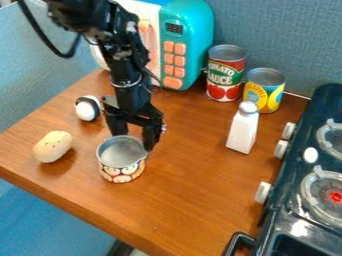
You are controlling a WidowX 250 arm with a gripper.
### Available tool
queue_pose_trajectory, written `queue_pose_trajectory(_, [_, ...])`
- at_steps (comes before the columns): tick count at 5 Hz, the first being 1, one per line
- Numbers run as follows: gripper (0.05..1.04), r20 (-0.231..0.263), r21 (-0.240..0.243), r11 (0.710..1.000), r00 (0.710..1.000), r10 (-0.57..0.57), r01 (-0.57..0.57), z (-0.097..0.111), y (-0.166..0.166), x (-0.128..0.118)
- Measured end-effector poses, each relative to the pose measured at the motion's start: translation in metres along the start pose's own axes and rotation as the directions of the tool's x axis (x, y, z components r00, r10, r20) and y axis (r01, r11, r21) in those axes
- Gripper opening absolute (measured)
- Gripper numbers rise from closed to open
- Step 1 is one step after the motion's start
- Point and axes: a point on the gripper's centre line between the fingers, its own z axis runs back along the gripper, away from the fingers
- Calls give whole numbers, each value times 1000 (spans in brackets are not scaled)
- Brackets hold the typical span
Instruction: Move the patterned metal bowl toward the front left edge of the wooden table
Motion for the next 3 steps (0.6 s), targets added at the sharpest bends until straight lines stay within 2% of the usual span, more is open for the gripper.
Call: queue_pose_trajectory(3, [1001,-26,-32,999,1000,11,-12,11,11,-15])
